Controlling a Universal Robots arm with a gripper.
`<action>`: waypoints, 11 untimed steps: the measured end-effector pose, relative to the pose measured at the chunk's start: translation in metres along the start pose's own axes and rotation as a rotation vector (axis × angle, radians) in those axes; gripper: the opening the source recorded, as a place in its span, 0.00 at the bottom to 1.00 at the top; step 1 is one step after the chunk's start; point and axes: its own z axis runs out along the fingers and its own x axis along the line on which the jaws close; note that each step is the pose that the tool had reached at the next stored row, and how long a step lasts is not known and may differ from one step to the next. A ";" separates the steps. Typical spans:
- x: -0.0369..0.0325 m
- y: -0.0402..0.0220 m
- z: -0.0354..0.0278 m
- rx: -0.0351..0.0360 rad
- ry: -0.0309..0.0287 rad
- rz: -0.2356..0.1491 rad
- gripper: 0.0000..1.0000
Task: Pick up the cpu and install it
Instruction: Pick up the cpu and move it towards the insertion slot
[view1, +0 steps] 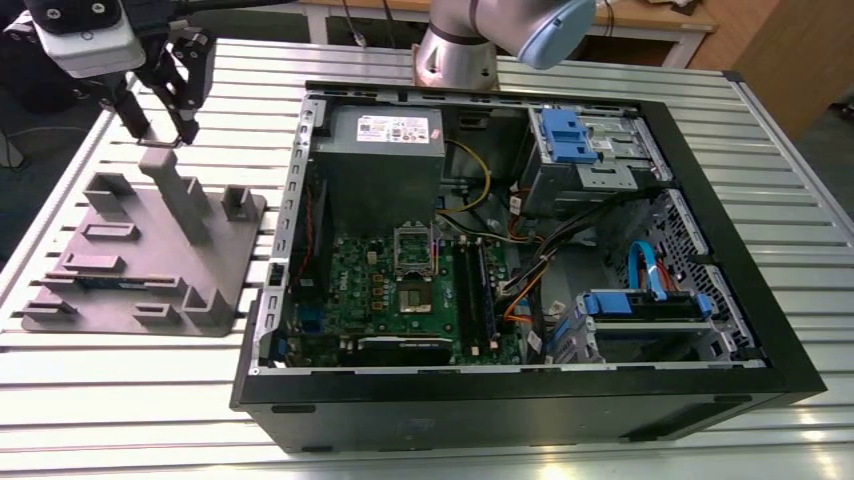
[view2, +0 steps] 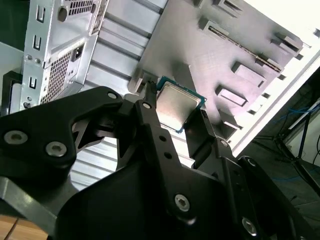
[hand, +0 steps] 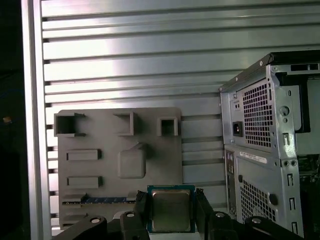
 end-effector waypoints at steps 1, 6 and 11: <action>-0.0007 0.0001 0.0000 0.0001 0.0000 0.000 0.47; -0.0043 0.0003 0.0000 0.0000 0.0000 0.000 0.47; -0.0080 0.0006 0.0001 0.0000 0.0000 0.000 0.47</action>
